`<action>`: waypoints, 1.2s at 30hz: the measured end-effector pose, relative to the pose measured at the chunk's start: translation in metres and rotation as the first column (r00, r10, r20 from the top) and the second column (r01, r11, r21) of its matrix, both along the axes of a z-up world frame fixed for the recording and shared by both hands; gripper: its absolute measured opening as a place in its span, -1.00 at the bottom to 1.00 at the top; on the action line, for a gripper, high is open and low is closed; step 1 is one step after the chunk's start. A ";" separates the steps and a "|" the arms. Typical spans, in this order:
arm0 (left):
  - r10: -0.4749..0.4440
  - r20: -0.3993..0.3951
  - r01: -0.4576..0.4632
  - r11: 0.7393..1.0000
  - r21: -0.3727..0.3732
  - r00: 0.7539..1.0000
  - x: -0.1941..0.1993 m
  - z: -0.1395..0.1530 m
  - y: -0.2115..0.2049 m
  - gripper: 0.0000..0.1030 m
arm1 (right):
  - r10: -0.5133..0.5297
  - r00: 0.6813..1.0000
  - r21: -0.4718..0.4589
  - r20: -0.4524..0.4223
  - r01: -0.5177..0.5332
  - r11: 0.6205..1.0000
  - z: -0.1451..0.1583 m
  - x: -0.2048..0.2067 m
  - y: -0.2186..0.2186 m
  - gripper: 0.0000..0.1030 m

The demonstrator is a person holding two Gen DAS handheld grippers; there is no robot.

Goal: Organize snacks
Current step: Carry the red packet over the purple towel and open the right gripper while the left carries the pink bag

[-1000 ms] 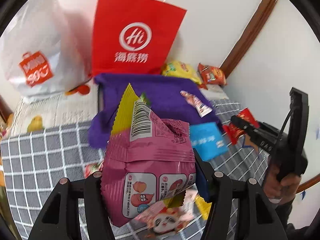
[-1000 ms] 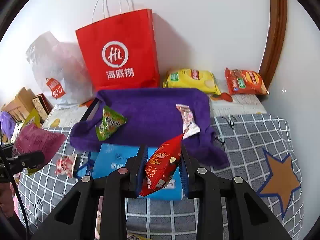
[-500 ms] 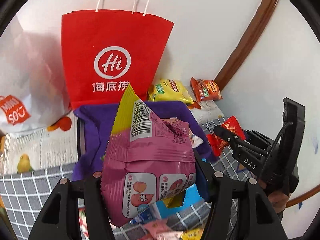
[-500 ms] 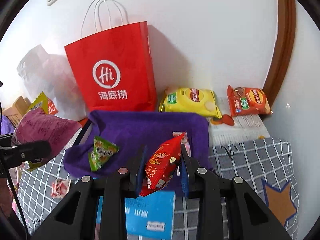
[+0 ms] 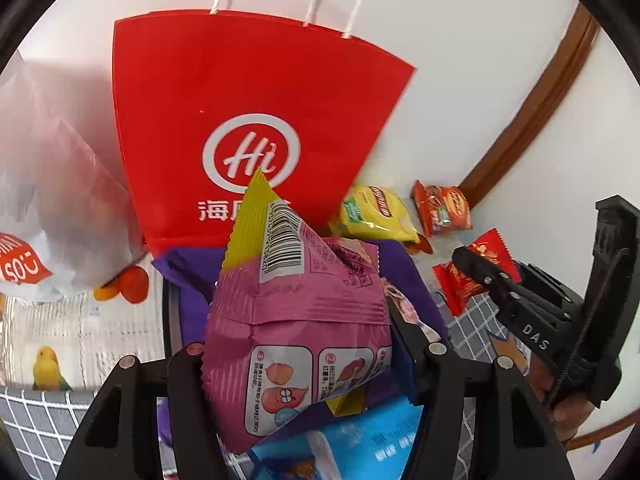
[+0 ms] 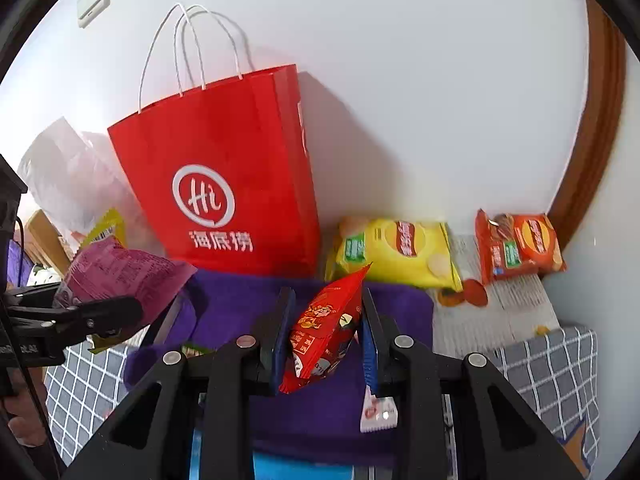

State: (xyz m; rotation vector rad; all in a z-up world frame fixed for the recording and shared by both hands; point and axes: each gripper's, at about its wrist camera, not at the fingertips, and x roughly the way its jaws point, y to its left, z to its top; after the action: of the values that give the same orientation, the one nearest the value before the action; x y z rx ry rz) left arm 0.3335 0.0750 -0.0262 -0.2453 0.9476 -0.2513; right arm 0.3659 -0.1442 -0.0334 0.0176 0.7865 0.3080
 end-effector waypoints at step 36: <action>0.040 -0.163 -0.038 0.999 0.015 0.986 0.036 -0.063 0.013 0.15 | 0.075 0.975 -0.108 -0.210 -0.099 0.989 -0.088 0.040 0.013 -0.41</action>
State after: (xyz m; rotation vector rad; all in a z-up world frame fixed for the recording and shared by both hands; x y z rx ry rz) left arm 0.3697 0.0885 -0.0894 -0.2765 1.1054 -0.1916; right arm 0.4055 -0.1308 -0.1216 -0.0976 1.0115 0.3463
